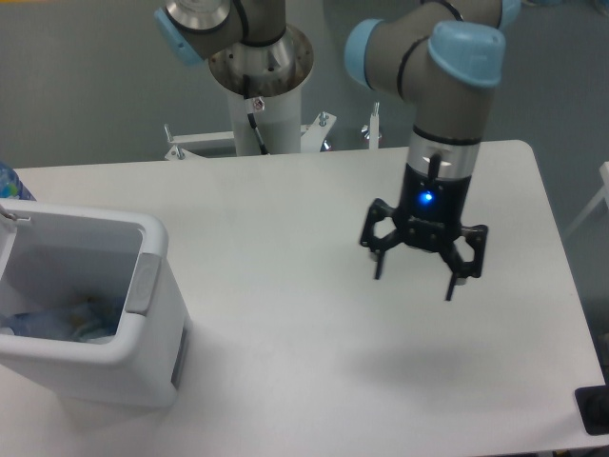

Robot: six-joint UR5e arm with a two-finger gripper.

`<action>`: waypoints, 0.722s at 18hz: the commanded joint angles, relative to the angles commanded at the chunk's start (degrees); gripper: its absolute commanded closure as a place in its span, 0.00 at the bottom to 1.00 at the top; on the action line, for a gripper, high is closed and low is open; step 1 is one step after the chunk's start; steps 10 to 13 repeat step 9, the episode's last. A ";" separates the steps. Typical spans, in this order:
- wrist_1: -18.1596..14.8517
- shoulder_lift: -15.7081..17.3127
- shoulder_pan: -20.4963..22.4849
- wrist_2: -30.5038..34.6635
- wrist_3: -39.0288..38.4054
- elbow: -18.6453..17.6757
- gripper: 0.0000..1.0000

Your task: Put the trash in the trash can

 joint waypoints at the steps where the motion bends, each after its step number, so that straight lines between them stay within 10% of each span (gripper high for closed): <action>1: -0.88 -0.70 -0.09 1.94 1.14 0.35 0.00; 13: -1.24 -2.47 1.05 3.63 11.00 0.45 0.00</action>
